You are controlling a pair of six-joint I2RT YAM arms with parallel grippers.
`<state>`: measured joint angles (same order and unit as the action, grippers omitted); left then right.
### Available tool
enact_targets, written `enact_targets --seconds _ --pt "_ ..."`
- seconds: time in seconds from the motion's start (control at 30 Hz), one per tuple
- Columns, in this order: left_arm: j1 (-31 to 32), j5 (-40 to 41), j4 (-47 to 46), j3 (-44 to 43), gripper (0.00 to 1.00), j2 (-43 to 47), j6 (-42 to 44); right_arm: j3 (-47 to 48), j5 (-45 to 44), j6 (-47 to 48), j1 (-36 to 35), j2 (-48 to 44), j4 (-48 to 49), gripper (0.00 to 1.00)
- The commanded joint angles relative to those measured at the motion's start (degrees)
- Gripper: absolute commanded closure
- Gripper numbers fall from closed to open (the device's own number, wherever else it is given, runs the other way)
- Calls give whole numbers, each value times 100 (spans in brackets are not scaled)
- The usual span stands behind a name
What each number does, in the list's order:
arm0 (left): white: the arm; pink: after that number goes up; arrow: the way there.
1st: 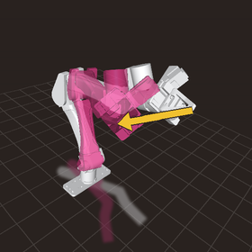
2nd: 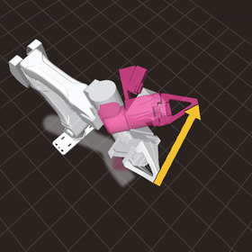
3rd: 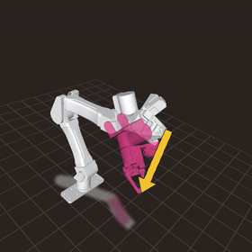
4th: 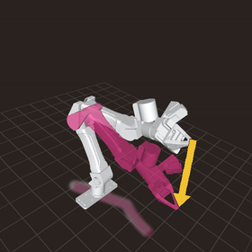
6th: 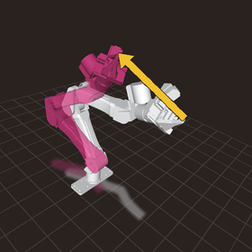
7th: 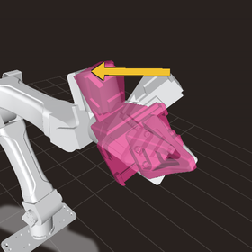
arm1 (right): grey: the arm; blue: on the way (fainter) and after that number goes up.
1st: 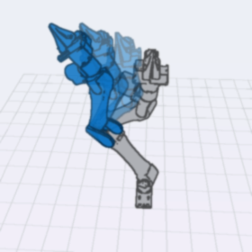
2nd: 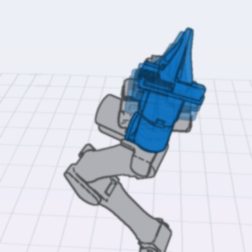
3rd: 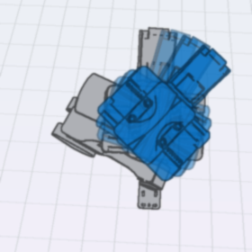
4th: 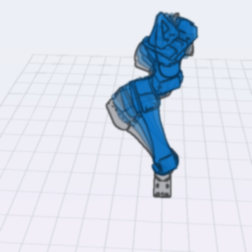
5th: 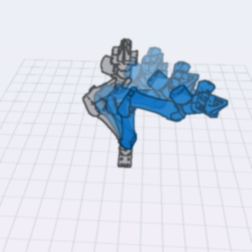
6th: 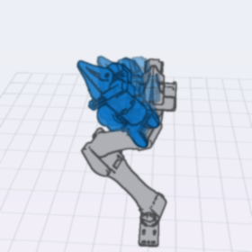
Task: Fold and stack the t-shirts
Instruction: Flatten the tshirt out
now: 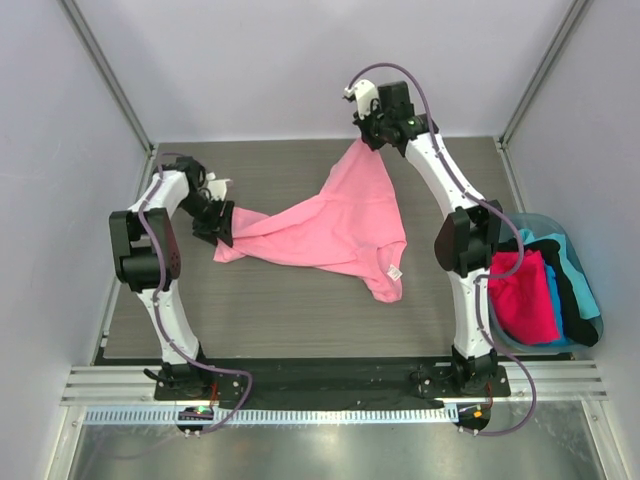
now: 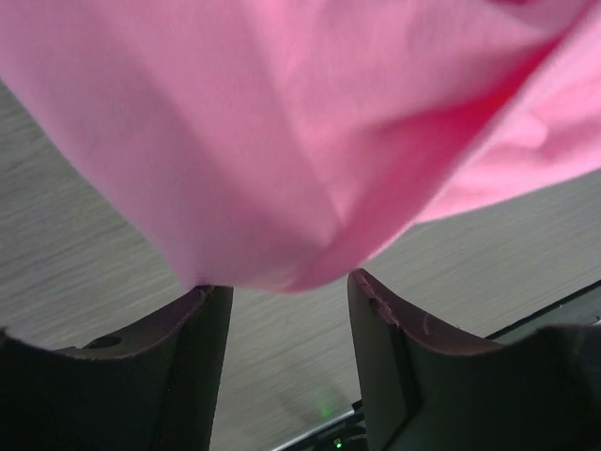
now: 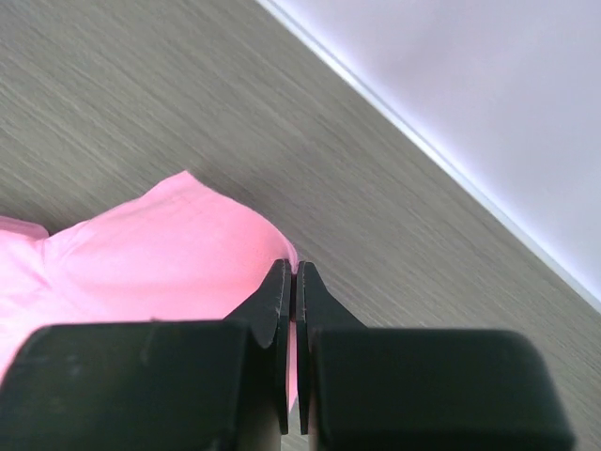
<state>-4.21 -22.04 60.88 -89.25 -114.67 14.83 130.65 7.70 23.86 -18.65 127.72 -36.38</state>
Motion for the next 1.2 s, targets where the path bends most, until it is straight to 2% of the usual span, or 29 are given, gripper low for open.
enact_targets --seconds 0.0,0.27,0.43,0.67,0.87,0.9,1.07,1.1,1.17 --pt "-19 -2 -296 -417 47 -187 -182 -110 -129 137 -103 -168 52 99" --pt "-19 305 -270 -541 49 -30 -384 -189 -199 198 -182 -230 17 99" --pt "-27 657 -427 -277 42 480 -314 -242 -208 216 -182 -239 8 99" --pt "-27 693 -498 -417 42 34 -341 -207 -295 277 -261 -195 -1 99" --pt "-36 482 -270 -892 51 -494 -332 -250 -428 383 -341 -230 -9 99" --pt "-28 456 -296 -901 59 -486 -349 -251 -445 383 -341 -239 -1 99" --pt "-54 464 -279 -971 71 -407 -411 -286 -498 427 -349 -300 -9 99" --pt "-54 464 -270 -971 80 -328 -419 -277 -507 436 -349 -300 -1 99" --pt "-63 482 -270 -945 85 -205 -411 -268 -516 453 -349 -318 -9 99"
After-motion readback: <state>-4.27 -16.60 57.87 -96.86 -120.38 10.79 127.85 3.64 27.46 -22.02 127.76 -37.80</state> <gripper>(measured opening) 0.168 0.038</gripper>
